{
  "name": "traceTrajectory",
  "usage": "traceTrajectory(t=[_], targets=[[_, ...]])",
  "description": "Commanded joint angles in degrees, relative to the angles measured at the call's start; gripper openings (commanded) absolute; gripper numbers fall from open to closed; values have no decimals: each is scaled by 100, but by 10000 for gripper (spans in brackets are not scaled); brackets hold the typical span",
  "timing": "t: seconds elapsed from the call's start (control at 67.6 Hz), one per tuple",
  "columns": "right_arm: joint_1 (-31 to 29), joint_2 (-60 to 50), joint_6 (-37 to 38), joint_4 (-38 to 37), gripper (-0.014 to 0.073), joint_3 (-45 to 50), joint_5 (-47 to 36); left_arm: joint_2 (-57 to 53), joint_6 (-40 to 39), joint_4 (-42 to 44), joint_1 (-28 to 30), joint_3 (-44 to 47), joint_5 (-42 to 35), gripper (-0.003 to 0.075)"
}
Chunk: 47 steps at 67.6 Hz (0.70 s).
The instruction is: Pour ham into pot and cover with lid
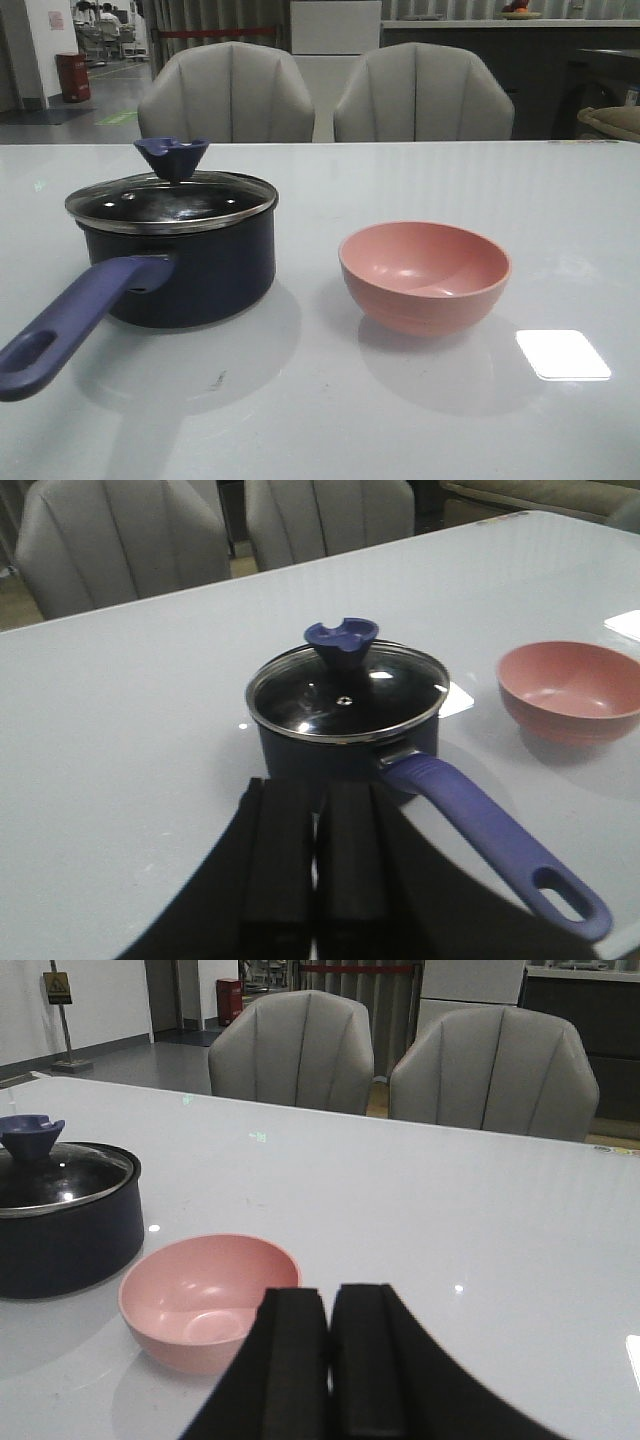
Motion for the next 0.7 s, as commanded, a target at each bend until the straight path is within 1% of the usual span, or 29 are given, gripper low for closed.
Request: traceTrajectory(t=[0.0,0.044,0.133,0.266,0.429,0.68], targets=[[-9,55,-60,-37,157,-156,-421,-50,-239,30,550,310,-1285,113],[-9,55,-60,-37,157,-156,-421,-152,-372,52,866,533,-1674,113],[-9,55,-60,-37,157,-156,-421,-385,-530,92,1339,976,-2153,113],[-9,55,-60,-37,157,-156,-421,-746,-530,181,1764,1447,-2356,113],[-9,55,-60,-37,157,-156,-414,-773,-530,216,1818,1714,-2506,113],[-9,55,-60,-37,157,-156,-407,-764,-530,216,1818,1714,-2429,113]])
